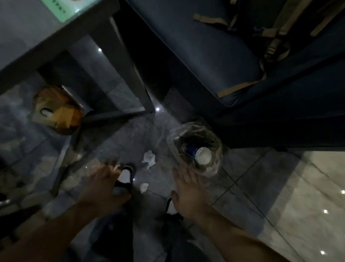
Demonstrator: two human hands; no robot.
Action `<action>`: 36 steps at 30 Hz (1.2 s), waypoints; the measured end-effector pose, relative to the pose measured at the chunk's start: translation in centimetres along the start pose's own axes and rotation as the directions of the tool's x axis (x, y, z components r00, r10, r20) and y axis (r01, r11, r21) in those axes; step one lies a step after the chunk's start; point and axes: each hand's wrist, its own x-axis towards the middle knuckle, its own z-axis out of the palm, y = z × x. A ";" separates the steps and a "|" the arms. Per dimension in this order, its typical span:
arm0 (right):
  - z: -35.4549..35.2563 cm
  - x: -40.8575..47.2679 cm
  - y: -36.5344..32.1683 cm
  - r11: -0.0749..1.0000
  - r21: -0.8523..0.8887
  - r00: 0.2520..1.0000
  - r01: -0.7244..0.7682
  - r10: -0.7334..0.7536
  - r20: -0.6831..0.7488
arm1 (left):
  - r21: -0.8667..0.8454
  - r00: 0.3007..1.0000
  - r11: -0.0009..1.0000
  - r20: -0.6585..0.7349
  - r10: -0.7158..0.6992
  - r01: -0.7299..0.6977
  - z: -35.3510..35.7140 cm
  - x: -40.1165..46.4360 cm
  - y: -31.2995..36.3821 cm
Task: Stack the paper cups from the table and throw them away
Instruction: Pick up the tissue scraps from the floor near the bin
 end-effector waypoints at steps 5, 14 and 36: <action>0.4 -2.4 0.2 0.991 -0.105 0.996 0.079 -0.074 0.049 | -0.331 0.988 0.935 -0.043 -0.150 0.127 2.1 -8.0 2.0; 5.4 -4.0 -4.8 0.963 -0.233 0.974 0.134 -0.085 0.211 | -0.362 0.982 0.915 -0.003 -0.189 0.175 11.1 -13.6 -1.1; 25.5 16.3 -1.0 0.782 -0.447 0.901 0.434 -0.377 0.215 | -0.340 0.948 0.926 -0.202 -0.245 0.166 29.0 5.5 -7.5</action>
